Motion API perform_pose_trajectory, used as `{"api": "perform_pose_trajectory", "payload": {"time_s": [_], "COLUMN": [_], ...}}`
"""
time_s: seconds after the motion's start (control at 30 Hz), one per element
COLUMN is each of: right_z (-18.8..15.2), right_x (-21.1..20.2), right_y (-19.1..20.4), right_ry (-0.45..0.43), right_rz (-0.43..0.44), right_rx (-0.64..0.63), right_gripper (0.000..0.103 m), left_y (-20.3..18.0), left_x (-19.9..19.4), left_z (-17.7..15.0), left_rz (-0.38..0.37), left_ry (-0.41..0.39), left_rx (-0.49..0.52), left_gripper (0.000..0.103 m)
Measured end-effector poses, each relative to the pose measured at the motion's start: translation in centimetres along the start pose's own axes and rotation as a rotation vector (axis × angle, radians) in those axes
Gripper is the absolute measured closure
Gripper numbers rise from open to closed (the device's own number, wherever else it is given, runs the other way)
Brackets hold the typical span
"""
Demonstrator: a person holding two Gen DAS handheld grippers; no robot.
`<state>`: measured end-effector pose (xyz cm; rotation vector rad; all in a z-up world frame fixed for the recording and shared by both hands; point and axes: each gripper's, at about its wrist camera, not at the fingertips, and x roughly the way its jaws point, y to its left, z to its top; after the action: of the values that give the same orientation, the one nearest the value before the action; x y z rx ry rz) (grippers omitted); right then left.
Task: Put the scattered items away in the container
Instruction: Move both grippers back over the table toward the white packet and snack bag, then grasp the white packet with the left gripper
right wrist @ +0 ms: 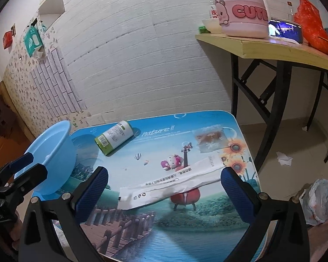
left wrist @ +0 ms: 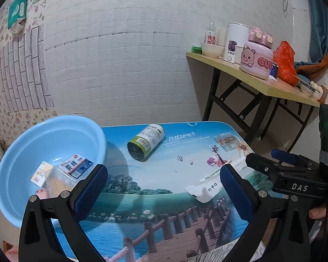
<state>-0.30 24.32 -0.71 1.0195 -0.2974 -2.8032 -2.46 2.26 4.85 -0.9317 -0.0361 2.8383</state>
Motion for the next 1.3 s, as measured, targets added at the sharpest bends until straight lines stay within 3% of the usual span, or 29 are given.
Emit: {"api": "perform_pose_trajectory", "payload": {"time_s": [0.67, 1.03, 1.3], "right_z": [-0.5, -0.2, 1.0], "right_x": [1.0, 2.8, 4.2], "right_y": [-4.1, -5.9, -6.6], "right_ry": [0.012, 0.029, 0.035], "right_rz": [-0.048, -0.066, -0.083], "right_rx": [0.05, 0.046, 0.001], "right_gripper": [0.0, 0.0, 0.0], "left_y": [-2.1, -5.2, -7.3], "left_x": [3.9, 7.5, 10.1], "left_z": [-2.4, -2.7, -3.0], "left_rz": [-0.036, -0.137, -0.195], "left_ry": [0.104, 0.15, 0.198], "left_rx": [0.087, 0.253, 0.313], "left_gripper": [0.0, 0.0, 0.0]}}
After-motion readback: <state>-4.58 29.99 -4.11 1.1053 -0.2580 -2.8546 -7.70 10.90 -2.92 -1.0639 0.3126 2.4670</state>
